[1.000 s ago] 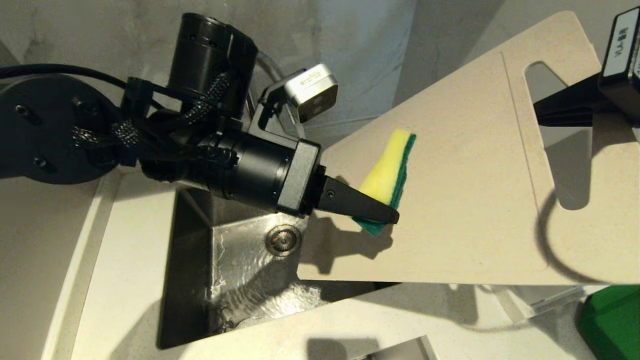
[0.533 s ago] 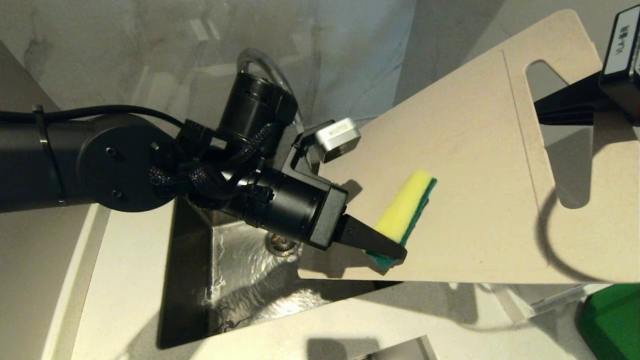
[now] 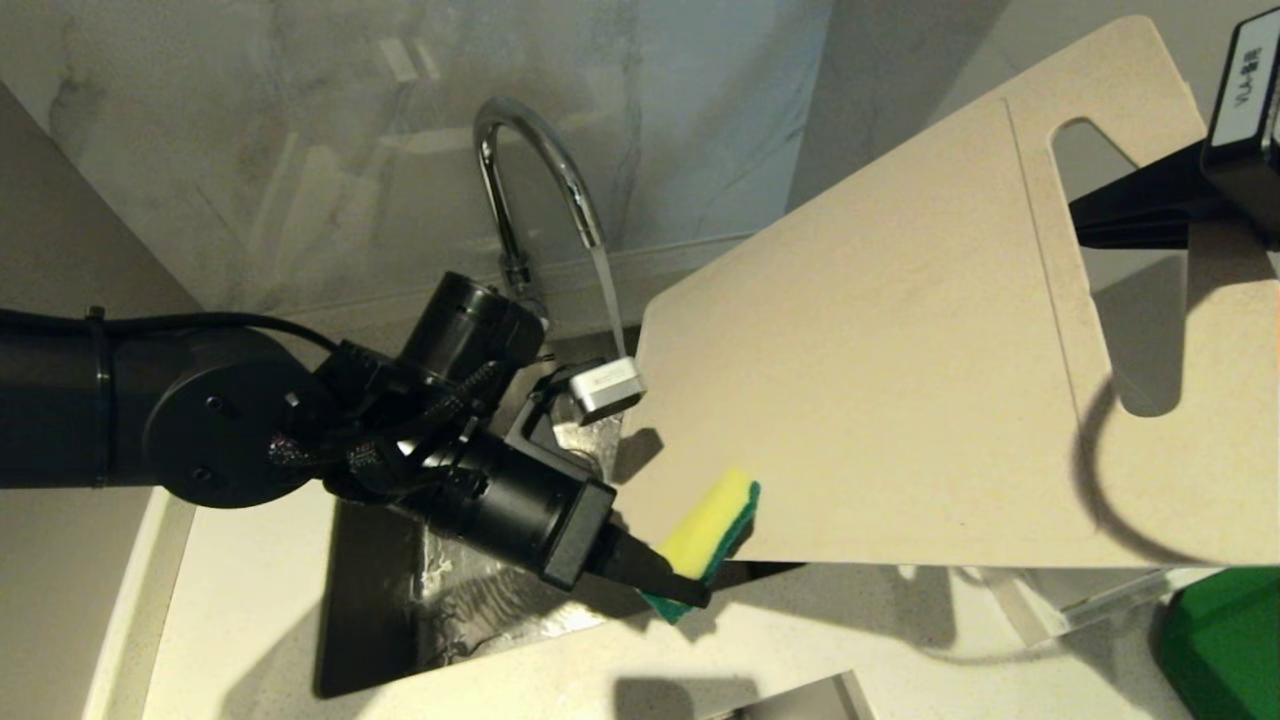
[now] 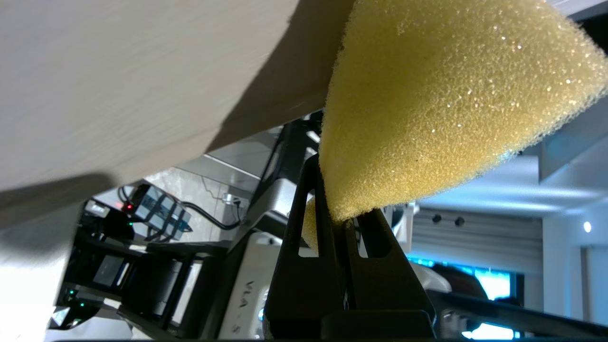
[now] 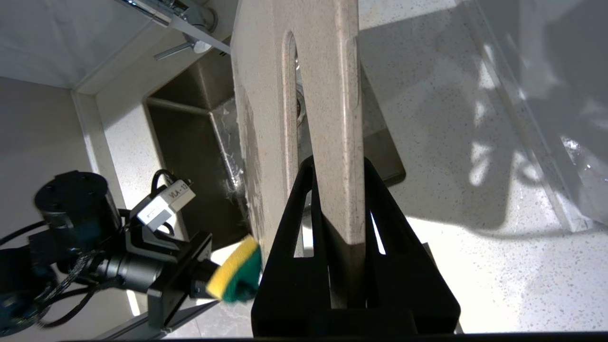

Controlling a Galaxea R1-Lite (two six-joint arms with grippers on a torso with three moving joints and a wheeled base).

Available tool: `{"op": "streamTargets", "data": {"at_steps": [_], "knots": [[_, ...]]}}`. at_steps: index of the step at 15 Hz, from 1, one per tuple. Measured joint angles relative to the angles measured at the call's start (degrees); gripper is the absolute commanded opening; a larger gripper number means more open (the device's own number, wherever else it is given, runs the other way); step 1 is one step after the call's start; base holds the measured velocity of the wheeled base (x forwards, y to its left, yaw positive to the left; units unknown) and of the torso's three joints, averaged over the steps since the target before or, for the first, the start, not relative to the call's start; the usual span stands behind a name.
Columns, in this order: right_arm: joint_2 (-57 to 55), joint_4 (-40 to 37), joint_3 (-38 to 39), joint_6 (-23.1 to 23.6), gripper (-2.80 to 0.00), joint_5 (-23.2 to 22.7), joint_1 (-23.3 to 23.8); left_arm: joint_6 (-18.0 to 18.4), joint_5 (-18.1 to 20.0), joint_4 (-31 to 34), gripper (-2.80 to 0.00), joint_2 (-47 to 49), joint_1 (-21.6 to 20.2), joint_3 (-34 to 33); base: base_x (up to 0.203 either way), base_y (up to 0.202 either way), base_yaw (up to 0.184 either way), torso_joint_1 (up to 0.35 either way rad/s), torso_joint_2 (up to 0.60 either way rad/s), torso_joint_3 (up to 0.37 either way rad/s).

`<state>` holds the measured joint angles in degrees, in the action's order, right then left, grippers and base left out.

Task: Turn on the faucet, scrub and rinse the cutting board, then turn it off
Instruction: Scrub the cutting board underwater

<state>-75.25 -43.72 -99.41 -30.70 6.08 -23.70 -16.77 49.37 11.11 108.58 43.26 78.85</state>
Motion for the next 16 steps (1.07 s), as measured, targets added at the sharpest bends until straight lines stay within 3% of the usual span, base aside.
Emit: {"op": "streamTargets", "data": {"at_steps": [4,7,10,16], "knots": [[0.00,0.02,0.00,0.02,-2.80,-0.07,0.00,0.02,0.16,-7.75,-2.80,-3.73,-5.22,-13.45,0.000,0.000,0.000,0.000,0.00,0.000],[0.12,0.02,0.00,0.10,-2.80,-0.05,0.00,0.02,0.32,-10.32,-2.80,-6.34,-7.55,-17.49,0.000,0.000,0.000,0.000,0.00,0.000],[0.45,-0.22,0.00,0.29,-2.80,0.04,0.00,-0.66,0.17,-8.69,-2.80,-8.49,-7.44,-10.16,0.000,0.000,0.000,0.000,0.00,0.000],[0.91,-0.44,0.24,0.22,-2.80,0.04,-0.09,-1.57,0.02,2.48,-2.80,-4.60,-4.16,18.75,0.000,0.000,0.000,0.000,0.00,0.000]]}}
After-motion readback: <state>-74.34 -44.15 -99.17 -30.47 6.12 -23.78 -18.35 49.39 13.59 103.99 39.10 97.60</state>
